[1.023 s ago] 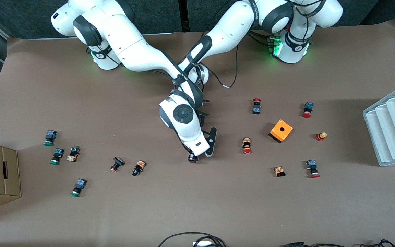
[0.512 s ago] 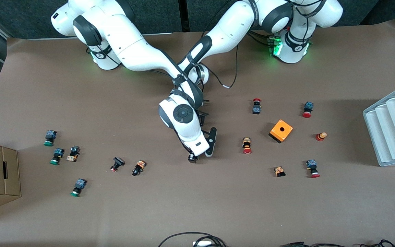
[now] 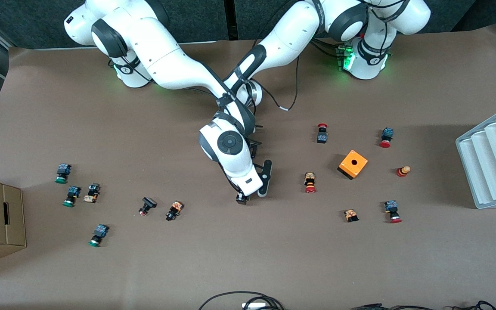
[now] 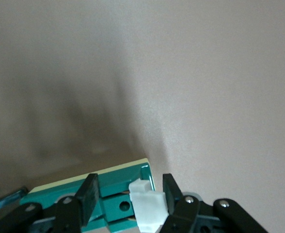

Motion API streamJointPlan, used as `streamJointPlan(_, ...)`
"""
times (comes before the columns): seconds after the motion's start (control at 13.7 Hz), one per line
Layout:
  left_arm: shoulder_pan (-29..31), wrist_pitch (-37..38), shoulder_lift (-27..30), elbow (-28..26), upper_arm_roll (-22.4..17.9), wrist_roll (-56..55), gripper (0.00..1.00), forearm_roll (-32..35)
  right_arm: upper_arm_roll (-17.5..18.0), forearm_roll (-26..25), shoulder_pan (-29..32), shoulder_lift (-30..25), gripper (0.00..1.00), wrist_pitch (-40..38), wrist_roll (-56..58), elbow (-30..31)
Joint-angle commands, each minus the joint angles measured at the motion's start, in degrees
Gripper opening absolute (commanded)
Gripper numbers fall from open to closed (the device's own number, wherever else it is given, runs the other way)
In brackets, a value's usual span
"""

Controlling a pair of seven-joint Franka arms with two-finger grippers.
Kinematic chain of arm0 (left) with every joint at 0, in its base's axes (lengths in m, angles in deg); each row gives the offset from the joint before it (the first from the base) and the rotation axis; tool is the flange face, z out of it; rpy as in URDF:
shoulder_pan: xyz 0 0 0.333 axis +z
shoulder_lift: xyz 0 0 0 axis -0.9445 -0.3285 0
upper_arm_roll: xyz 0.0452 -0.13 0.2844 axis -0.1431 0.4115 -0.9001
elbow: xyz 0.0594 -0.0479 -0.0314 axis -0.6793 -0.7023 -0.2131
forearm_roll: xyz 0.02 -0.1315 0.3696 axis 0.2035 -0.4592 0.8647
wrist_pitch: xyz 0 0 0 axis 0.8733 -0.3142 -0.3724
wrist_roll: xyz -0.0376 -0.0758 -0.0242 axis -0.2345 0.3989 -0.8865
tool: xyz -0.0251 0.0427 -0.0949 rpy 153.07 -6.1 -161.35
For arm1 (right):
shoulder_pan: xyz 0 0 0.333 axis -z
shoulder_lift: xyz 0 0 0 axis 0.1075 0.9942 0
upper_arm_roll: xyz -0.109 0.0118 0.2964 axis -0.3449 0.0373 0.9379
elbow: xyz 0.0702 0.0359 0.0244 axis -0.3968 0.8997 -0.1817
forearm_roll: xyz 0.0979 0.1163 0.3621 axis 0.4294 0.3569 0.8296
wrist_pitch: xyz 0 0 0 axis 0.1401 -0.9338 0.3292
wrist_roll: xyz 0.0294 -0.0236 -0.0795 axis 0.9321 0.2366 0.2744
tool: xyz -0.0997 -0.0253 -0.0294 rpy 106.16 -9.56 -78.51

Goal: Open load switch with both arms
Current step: 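Swing the white handle down toward the switch base with the right gripper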

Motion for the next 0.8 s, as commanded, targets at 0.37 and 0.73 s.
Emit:
streamJointPlan(0.37,-0.62,0.43,-0.99,0.06,-0.45,-1.14,0.46,0.04,-0.46,-0.51,0.72,-2.16,0.61,-3.44,0.07,0.27)
streamJointPlan(0.73,-0.62,0.43,-0.99,0.06,-0.45,-1.14,0.46,0.04,-0.46,-0.51,0.46,-2.16,0.58,-3.44,-0.11,0.62)
